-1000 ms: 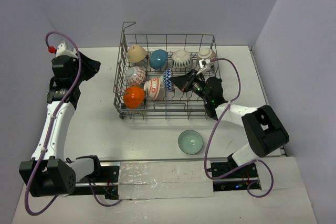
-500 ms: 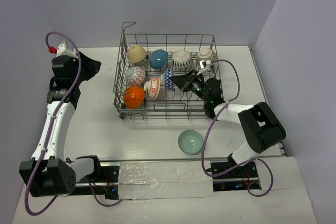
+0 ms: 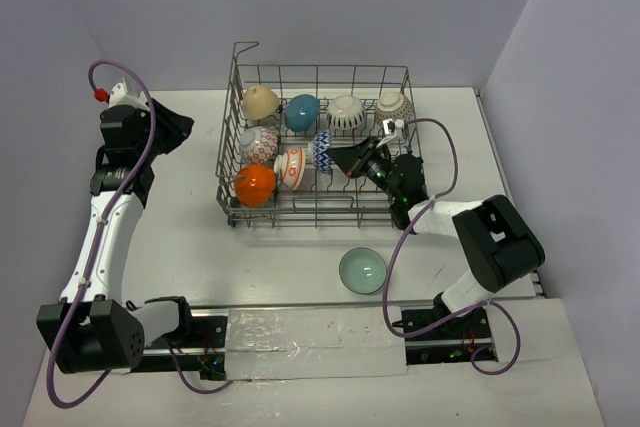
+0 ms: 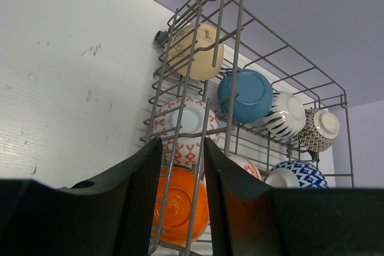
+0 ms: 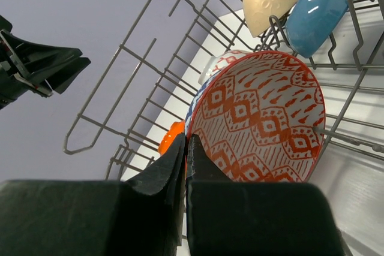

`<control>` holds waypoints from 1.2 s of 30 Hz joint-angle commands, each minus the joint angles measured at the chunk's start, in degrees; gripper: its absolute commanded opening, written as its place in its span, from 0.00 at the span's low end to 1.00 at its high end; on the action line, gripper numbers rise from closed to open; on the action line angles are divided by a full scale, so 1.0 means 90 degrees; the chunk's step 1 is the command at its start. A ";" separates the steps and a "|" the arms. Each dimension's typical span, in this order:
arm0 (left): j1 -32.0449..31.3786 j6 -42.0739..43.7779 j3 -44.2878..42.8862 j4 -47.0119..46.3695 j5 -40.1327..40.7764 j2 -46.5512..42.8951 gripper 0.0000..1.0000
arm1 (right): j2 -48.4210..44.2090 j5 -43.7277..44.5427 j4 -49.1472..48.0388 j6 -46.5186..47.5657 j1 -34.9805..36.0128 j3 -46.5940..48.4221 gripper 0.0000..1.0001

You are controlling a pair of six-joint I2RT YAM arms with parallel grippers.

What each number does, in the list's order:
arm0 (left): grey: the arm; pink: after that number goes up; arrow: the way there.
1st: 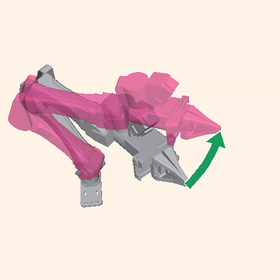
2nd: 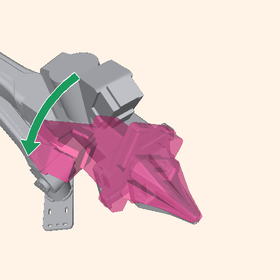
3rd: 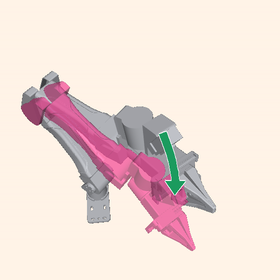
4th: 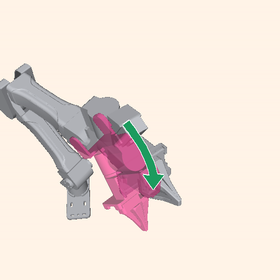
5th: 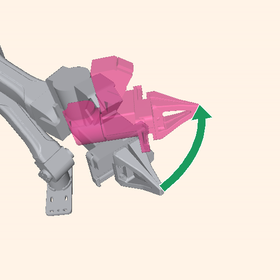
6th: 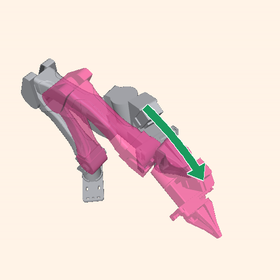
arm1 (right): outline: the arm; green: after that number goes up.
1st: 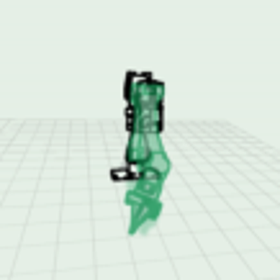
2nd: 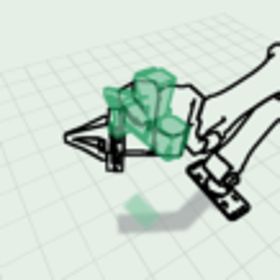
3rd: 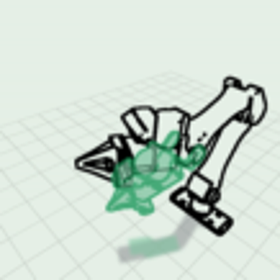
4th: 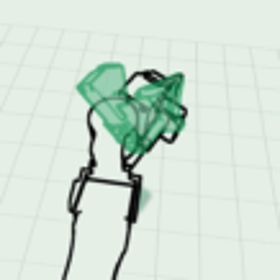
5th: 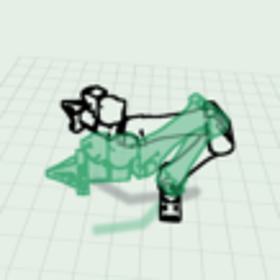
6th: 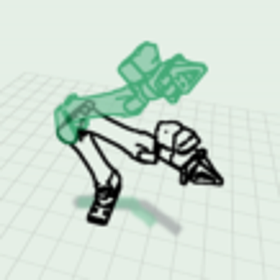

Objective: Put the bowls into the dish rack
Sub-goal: Insert the bowl into the dish rack.

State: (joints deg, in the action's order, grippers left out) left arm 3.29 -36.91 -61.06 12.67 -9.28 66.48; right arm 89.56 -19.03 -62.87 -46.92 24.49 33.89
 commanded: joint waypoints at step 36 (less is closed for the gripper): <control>-0.0082 -0.0040 0.0026 -0.0304 -0.0141 0.0006 0.40 | -0.0371 0.0064 0.1820 0.1121 -0.0036 0.0219 0.62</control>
State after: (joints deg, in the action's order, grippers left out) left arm 2.90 -37.12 -61.06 12.67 -9.74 66.61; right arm 87.85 -17.58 -46.35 -38.00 24.34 33.04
